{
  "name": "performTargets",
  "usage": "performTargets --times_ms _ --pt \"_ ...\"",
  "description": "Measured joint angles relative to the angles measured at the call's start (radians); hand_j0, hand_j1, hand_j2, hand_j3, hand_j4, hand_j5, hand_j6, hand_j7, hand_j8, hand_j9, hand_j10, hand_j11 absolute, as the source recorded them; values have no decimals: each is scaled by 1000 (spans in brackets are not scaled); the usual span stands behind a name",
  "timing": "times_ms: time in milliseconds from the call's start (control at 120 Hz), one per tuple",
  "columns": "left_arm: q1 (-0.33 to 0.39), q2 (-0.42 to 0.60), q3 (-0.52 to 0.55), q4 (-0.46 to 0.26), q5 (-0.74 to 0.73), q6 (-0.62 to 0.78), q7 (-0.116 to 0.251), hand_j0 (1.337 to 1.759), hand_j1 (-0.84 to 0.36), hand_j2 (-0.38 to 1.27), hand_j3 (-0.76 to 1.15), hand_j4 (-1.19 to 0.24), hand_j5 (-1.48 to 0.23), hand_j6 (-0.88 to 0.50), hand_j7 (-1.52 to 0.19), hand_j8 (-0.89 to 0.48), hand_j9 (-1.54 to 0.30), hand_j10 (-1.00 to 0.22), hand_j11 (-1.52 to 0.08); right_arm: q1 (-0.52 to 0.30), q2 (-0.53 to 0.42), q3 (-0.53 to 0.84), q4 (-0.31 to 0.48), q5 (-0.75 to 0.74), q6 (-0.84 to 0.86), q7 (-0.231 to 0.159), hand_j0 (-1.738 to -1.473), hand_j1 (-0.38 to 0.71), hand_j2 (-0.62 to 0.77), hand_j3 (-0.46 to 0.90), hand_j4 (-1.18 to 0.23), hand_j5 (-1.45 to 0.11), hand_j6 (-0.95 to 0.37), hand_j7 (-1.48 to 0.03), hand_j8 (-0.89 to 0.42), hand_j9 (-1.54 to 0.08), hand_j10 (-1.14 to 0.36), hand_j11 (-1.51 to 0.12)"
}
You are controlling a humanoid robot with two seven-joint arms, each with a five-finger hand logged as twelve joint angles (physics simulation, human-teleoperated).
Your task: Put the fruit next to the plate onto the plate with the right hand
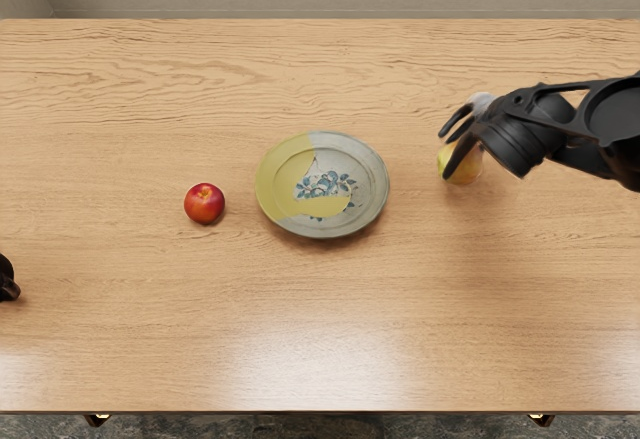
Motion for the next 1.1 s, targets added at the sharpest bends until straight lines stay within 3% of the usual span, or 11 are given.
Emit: performTargets --times_ms 142,250,483,767,792,858,933,1033,1100 --pt "1 0 0 0 0 0 0 1658 349 0 0 0 0 0 0 0 0 0 0 -57 -26 218 -67 0 148 0 -1656 319 597 0 -814 -1238 -520 -1125 -209 -1143 -335 -1141" --pt "1 0 0 0 0 0 0 1658 349 0 0 0 0 0 0 0 0 0 0 -73 1 304 -84 0 198 2 -1657 320 595 0 -821 -1233 -530 -1129 -211 -1161 -364 -1158" --pt "0 0 0 0 0 0 0 1658 349 0 0 0 0 0 0 0 0 0 0 -80 90 348 -92 3 216 2 -1658 369 599 1 -820 -1245 -476 -1133 -159 -1198 -325 -1185" --pt "0 0 0 0 0 0 0 1658 349 0 0 0 0 0 0 0 0 0 0 -79 111 352 -94 2 214 3 -1658 374 605 1 -828 -1233 -491 -1134 -201 -1199 -392 -1205" --pt "0 0 0 0 0 0 0 1658 349 0 0 0 0 0 0 0 0 0 0 -79 111 352 -94 0 213 3 -1658 342 545 0 -802 -1180 -505 -1093 -210 -1152 -402 -1156" --pt "1 0 0 0 0 0 0 1658 349 0 0 0 0 0 0 0 0 0 0 -79 107 352 -98 -7 212 1 -1658 158 388 0 -585 -859 -370 -796 -157 -839 -296 -842" --pt "0 0 0 0 0 0 0 1658 349 0 0 0 0 0 0 0 0 0 0 -79 105 352 -100 -10 212 1 -1658 9 268 0 -411 -602 -262 -559 -115 -588 -211 -590" --pt "1 0 0 0 0 0 0 1658 349 0 0 0 0 0 0 0 0 0 0 -81 84 379 -96 -9 226 0 -1658 -121 163 0 -259 -379 -168 -352 -78 -370 -137 -371" --pt "0 0 0 0 0 0 0 1658 349 0 0 0 0 0 0 0 0 0 0 -132 7 484 -86 -11 336 0 -1658 -178 116 0 -193 -280 -128 -261 -63 -274 -105 -275"
